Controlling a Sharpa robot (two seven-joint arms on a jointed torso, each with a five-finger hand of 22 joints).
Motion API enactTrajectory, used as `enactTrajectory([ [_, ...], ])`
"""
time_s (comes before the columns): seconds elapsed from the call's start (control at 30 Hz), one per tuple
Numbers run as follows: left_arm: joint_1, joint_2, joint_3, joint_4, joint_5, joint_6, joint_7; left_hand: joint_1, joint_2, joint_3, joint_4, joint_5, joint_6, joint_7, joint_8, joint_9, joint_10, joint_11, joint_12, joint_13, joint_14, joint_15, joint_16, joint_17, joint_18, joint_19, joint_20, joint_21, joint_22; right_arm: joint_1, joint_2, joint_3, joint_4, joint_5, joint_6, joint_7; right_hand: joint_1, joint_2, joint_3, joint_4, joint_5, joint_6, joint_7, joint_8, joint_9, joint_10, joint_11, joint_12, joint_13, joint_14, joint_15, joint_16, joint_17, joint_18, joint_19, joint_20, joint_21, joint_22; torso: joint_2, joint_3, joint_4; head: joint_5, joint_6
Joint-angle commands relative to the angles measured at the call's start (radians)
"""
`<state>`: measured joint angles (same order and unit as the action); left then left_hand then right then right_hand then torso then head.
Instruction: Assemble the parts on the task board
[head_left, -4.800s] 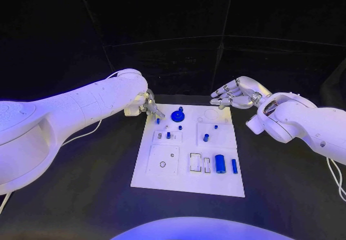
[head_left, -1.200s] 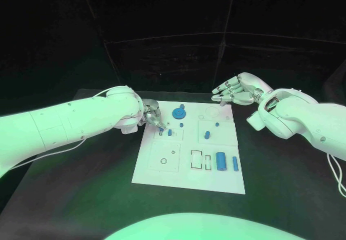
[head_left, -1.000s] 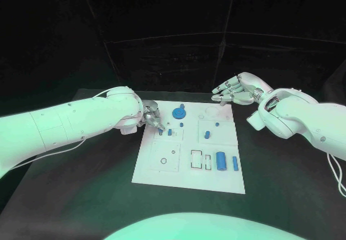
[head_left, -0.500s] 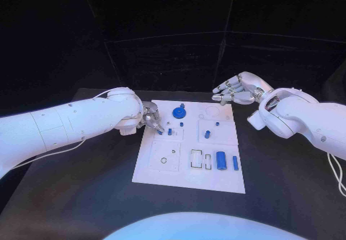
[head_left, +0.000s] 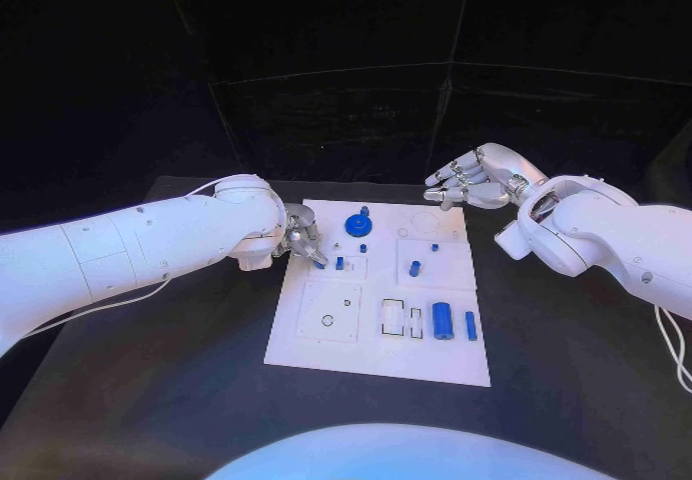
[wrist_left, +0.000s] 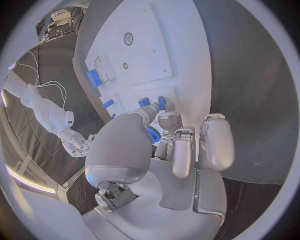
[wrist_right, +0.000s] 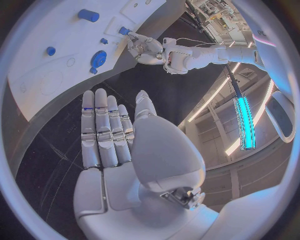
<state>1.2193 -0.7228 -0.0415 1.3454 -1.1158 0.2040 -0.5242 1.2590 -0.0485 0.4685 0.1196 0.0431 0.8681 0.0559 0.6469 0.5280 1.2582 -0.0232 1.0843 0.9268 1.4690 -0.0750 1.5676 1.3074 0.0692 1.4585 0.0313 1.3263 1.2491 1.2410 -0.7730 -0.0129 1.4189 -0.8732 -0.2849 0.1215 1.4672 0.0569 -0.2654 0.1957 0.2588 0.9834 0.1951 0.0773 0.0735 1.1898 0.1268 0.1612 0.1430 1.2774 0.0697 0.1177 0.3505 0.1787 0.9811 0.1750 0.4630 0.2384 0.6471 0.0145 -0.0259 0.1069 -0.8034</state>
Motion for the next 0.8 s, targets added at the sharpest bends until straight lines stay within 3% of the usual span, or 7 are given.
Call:
enactTrajectory([
  [0.03,-0.002,0.0,-0.002,0.0,-0.006,0.024,-0.013,0.004,0.0,0.107,-0.101,0.007,0.004,-0.002,0.004,0.002,0.005,0.003,0.004,-0.001,0.102,-0.006,0.003,0.263,0.001,0.006,-0.004,-0.002,0.0,0.002,0.0,0.001,0.001,0.003,0.005,0.009,-0.002,0.008,-0.004,-0.002,0.006,-0.005,0.001,0.0,0.0,-0.007,-0.002,0.001,-0.002,-0.005,0.003,-0.006,-0.002,0.003,0.0,0.009,-0.006,-0.002,0.001,0.0001,-0.0002,0.0,0.0],
  [0.4,-0.002,0.009,-0.003,-0.01,-0.005,0.016,-0.013,-0.067,-0.006,0.108,-0.059,0.006,0.02,-0.007,0.019,0.008,0.009,0.0,0.007,0.0,0.102,-0.007,0.003,0.263,0.001,0.006,-0.004,-0.005,0.0,0.002,0.001,0.001,0.002,0.003,0.005,0.009,-0.002,0.008,-0.004,-0.002,0.006,-0.005,0.001,0.0,0.0,-0.007,-0.002,0.001,-0.002,-0.005,0.003,-0.006,-0.002,0.003,0.0,0.009,-0.006,-0.002,0.0,0.0006,-0.0017,-0.001,-0.002],
  [0.8,-0.002,0.017,-0.003,-0.025,-0.003,0.035,-0.023,-0.173,-0.032,0.036,0.012,0.005,0.041,-0.014,0.032,0.012,0.014,-0.004,0.02,0.009,0.102,-0.012,0.003,0.263,-0.001,0.01,-0.008,0.001,0.01,0.002,-0.001,0.001,0.003,0.004,0.012,0.011,-0.003,0.01,-0.005,-0.002,0.008,-0.005,0.001,0.0,0.0,-0.008,-0.002,0.002,-0.003,-0.006,0.003,-0.007,-0.002,0.003,0.0,0.01,-0.009,-0.003,-0.002,0.0012,-0.0028,-0.002,-0.004],
])
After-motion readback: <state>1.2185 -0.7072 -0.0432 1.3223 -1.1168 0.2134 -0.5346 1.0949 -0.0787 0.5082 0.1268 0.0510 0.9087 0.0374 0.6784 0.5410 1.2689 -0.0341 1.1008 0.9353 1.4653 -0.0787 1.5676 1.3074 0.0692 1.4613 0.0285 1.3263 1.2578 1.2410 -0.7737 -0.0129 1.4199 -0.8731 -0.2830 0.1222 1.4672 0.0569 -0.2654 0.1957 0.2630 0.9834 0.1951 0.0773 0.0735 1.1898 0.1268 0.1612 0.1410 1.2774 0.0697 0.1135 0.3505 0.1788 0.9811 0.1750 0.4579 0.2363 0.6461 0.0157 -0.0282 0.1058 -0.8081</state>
